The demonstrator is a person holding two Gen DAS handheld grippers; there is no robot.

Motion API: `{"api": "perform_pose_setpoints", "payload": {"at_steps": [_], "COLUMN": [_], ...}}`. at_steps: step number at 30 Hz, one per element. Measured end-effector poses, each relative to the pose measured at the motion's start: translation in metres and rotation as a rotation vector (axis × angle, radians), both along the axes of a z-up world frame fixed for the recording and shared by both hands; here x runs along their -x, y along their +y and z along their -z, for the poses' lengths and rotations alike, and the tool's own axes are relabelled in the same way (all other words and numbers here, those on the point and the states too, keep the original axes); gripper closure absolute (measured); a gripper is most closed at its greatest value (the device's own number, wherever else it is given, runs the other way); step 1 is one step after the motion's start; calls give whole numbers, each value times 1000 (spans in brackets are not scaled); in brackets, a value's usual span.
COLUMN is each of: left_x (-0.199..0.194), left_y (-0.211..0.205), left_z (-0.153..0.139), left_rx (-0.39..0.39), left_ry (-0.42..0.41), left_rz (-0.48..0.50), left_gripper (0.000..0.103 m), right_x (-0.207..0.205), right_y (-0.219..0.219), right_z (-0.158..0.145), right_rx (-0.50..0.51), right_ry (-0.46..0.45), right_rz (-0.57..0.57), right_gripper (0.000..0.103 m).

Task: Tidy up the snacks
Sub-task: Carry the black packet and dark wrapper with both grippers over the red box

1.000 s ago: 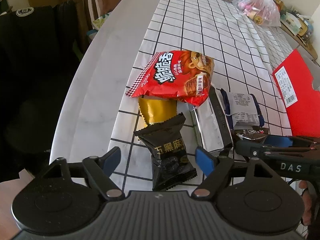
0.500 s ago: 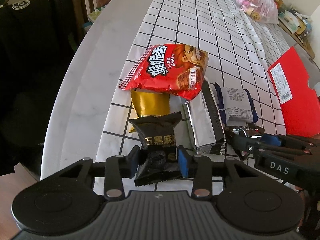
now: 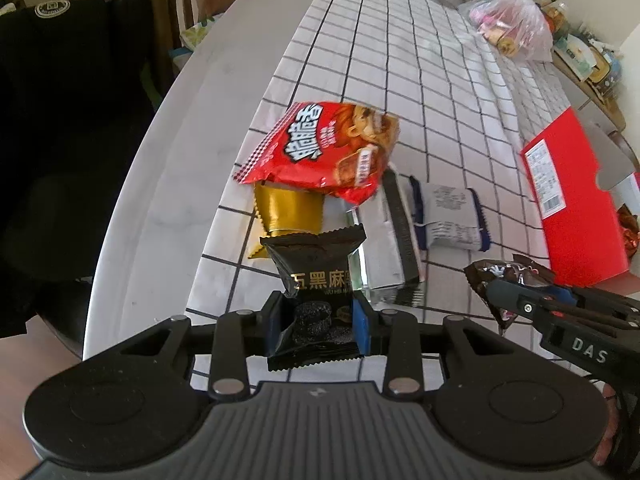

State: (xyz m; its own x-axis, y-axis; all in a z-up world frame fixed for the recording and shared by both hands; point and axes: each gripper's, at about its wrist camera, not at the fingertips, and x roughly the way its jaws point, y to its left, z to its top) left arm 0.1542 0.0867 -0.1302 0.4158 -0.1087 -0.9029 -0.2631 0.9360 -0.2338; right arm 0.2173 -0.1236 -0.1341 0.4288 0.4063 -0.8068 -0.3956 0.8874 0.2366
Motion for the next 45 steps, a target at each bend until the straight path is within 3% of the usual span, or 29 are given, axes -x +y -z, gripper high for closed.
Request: {"api": "perform_pose_setpoints", "payload": {"at_steps": [12, 23, 45], "left_x": [3, -6, -62], "left_y": [-36, -98, -258], "left_z": [-47, -80, -109], "left_rx": [-10, -8, -10], "left_ry": [-93, -165, -223], "left_rz": [44, 127, 314], "left_gripper": [68, 68, 68], "right_x": [15, 21, -1], "right_y": [-46, -106, -262], "right_z": [-50, -86, -96], "right_rx": [-49, -89, -77], "right_ry": [-78, -171, -246], "right_rz": [12, 66, 251], "right_gripper": [72, 72, 72]}}
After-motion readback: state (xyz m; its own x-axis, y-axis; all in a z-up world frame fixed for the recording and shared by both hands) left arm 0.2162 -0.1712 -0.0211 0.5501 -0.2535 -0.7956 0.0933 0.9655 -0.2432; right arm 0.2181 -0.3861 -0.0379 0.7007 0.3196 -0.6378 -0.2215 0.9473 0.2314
